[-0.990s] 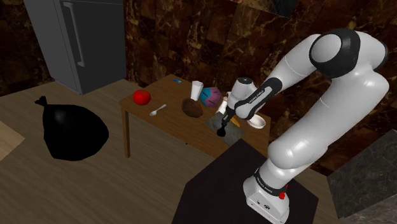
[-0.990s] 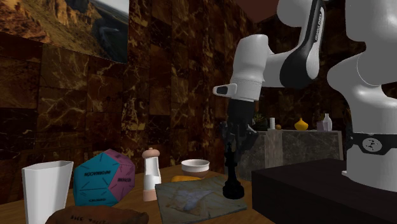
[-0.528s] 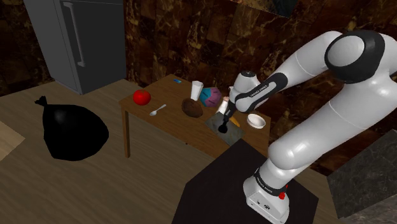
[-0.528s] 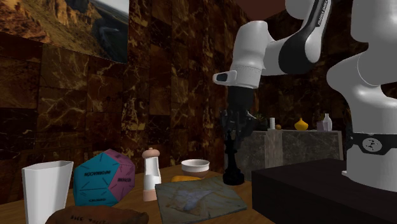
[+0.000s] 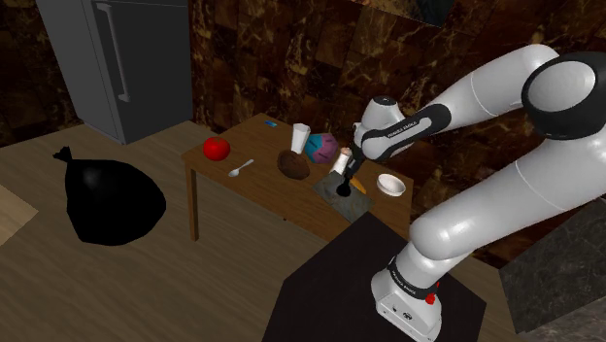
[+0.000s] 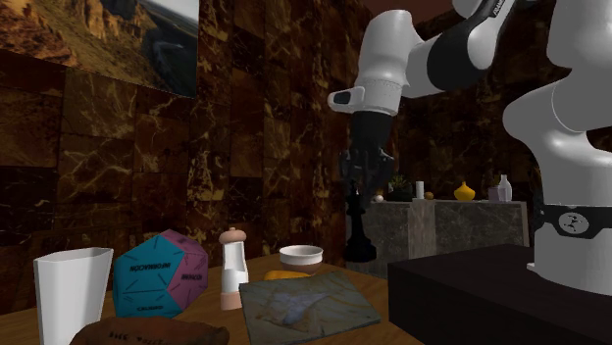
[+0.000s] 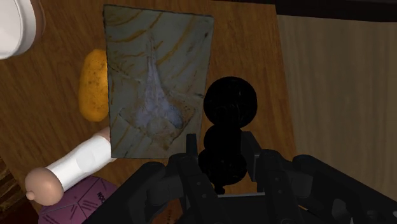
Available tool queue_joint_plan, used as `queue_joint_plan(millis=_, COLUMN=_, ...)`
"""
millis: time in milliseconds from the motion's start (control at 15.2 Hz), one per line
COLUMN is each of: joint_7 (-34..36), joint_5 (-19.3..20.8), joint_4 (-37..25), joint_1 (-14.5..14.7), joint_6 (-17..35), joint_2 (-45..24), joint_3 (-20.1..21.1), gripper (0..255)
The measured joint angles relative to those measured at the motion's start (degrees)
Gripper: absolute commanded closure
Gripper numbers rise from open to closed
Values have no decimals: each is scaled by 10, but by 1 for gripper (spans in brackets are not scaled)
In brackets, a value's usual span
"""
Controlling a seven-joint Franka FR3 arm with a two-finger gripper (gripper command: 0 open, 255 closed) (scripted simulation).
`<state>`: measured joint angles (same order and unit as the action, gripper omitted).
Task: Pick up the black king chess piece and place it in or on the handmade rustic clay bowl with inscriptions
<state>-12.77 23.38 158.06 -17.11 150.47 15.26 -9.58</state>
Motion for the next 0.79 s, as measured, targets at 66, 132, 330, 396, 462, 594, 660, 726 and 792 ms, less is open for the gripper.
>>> queue_joint_plan(millis=66, joint_7=-2, joint_5=-6, joint_4=-12, joint_1=4, joint_6=-7, joint_2=-6, joint_3=1, gripper=255)
queue_joint_plan(millis=132, joint_7=0, joint_5=-12, joint_4=-28, joint_1=8, joint_6=-11, joint_2=-17, joint_3=4, gripper=255)
queue_joint_plan(millis=330, joint_7=1, joint_5=-31, joint_4=-90, joint_1=22, joint_6=-23, joint_2=-69, joint_3=11, gripper=255)
queue_joint_plan(millis=396, joint_7=2, joint_5=-38, joint_4=-114, joint_1=26, joint_6=-26, joint_2=-90, joint_3=14, gripper=255)
queue_joint_plan(millis=462, joint_7=-3, joint_5=-47, joint_4=-142, joint_1=30, joint_6=-35, joint_2=-110, joint_3=15, gripper=255)
queue_joint_plan(millis=594, joint_7=-7, joint_5=-59, joint_4=-186, joint_1=34, joint_6=-48, joint_2=-140, joint_3=18, gripper=255)
queue_joint_plan(millis=660, joint_7=-9, joint_5=-66, joint_4=-216, joint_1=37, joint_6=-55, joint_2=-163, joint_3=21, gripper=255)
queue_joint_plan(millis=726, joint_7=-10, joint_5=-73, joint_4=-244, joint_1=39, joint_6=-64, joint_2=-183, joint_3=23, gripper=255)
queue_joint_plan(millis=792, joint_7=-9, joint_5=-77, joint_4=-265, joint_1=42, joint_6=-71, joint_2=-198, joint_3=26, gripper=255)
